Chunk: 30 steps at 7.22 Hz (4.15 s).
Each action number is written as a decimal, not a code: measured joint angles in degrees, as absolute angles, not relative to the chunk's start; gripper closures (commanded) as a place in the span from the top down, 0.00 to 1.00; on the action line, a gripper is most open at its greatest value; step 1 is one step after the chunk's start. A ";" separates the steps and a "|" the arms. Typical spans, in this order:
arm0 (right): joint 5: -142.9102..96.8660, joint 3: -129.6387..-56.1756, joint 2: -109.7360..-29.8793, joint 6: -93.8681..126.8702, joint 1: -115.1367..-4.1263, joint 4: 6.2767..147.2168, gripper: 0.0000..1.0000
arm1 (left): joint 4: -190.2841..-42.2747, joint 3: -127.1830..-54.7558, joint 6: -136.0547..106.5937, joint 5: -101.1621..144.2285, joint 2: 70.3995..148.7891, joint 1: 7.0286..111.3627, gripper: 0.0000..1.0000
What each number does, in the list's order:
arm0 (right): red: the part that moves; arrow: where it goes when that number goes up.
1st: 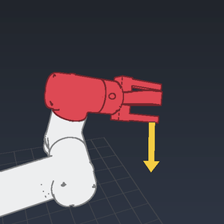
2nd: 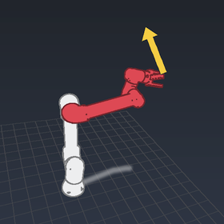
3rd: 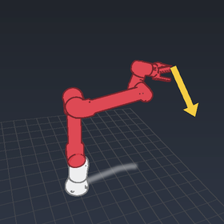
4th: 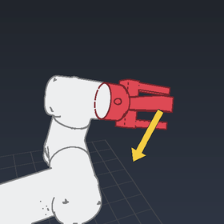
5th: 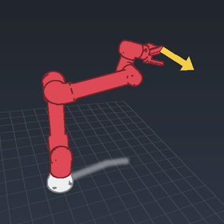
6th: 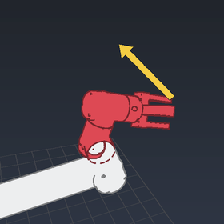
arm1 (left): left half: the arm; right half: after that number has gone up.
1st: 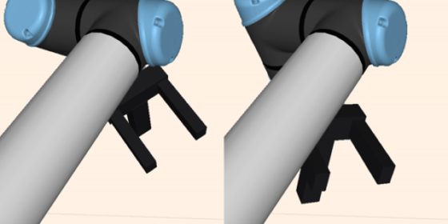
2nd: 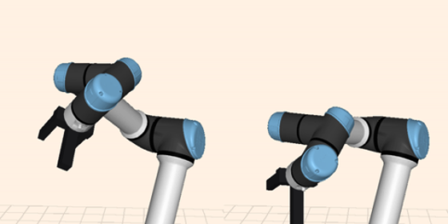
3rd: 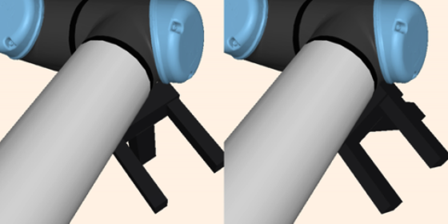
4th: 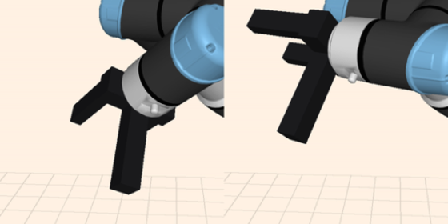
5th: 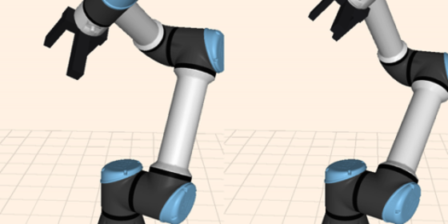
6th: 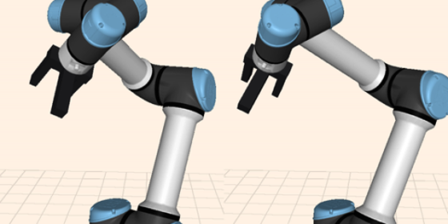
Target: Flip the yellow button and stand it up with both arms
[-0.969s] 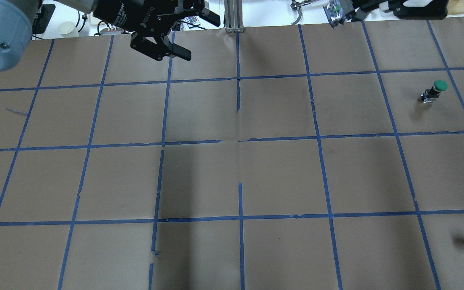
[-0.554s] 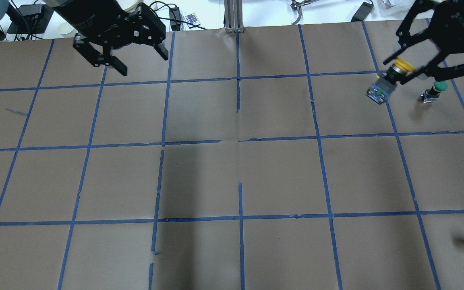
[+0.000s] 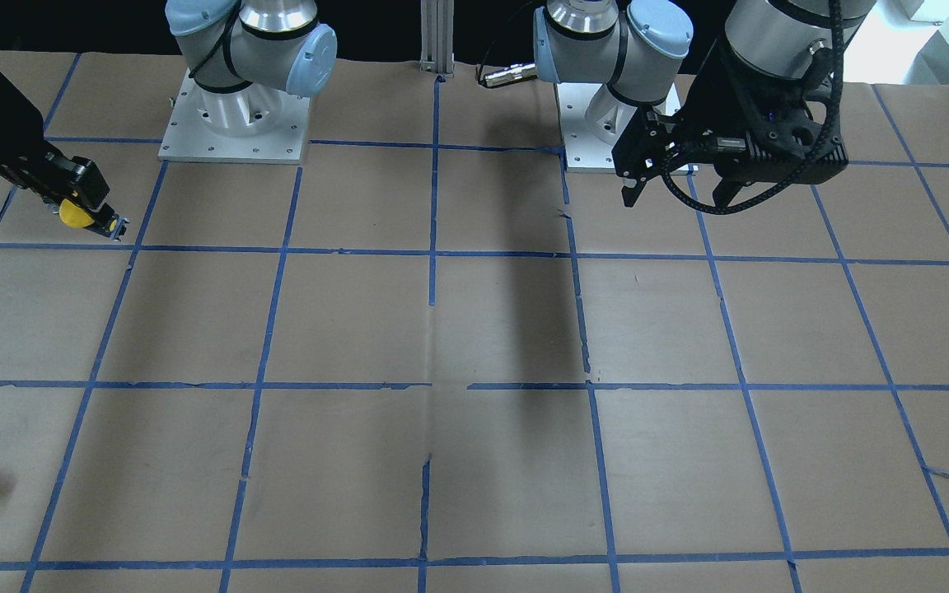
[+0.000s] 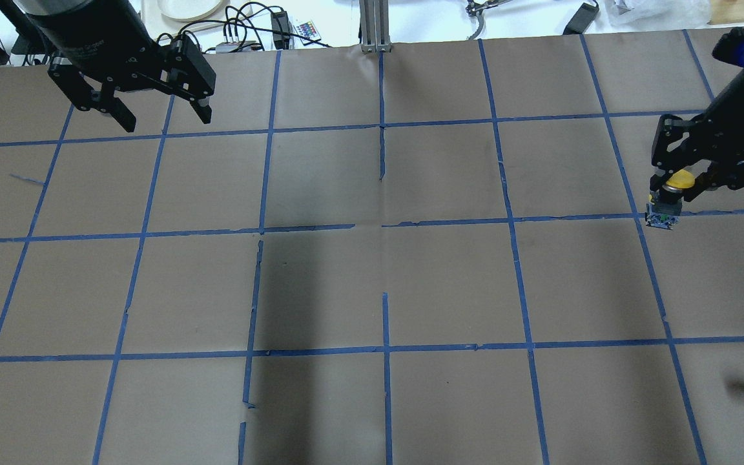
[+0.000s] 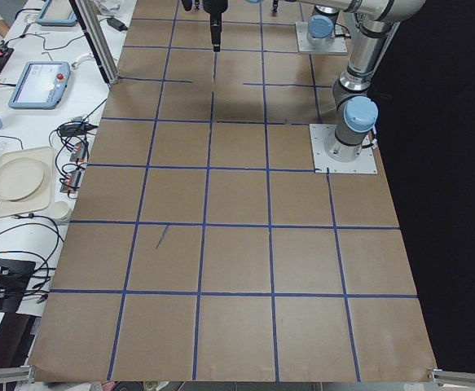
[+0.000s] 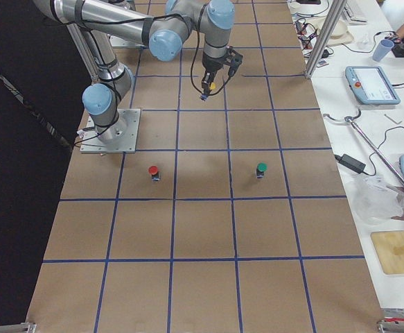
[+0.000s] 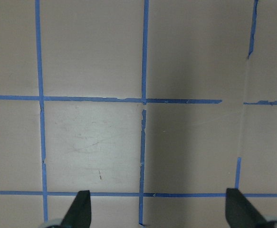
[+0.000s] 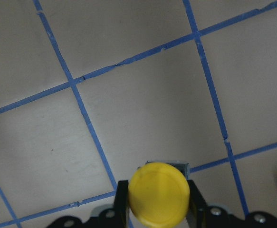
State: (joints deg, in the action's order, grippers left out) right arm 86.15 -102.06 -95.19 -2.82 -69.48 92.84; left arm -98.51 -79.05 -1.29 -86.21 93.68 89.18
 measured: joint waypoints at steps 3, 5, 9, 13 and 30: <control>86.14 -110.94 -96.11 -19.36 -61.34 105.01 0.06 | -97.46 -80.12 -0.99 -90.03 96.01 89.00 1.00; 84.84 -117.25 -95.89 -34.08 -52.29 114.65 0.06 | -97.31 -80.17 -1.48 -91.70 97.07 89.18 1.00; 76.11 -122.36 -92.05 -51.41 -41.97 123.15 0.06 | -97.13 -79.99 2.28 -91.77 96.78 89.02 1.00; 72.60 -122.27 -80.23 -59.39 -36.90 134.19 0.07 | -95.67 -80.01 4.58 -91.86 97.65 88.98 1.00; 73.03 -123.08 -81.95 -58.55 -35.88 128.76 0.99 | -101.43 -79.15 8.70 -88.63 93.26 88.90 1.00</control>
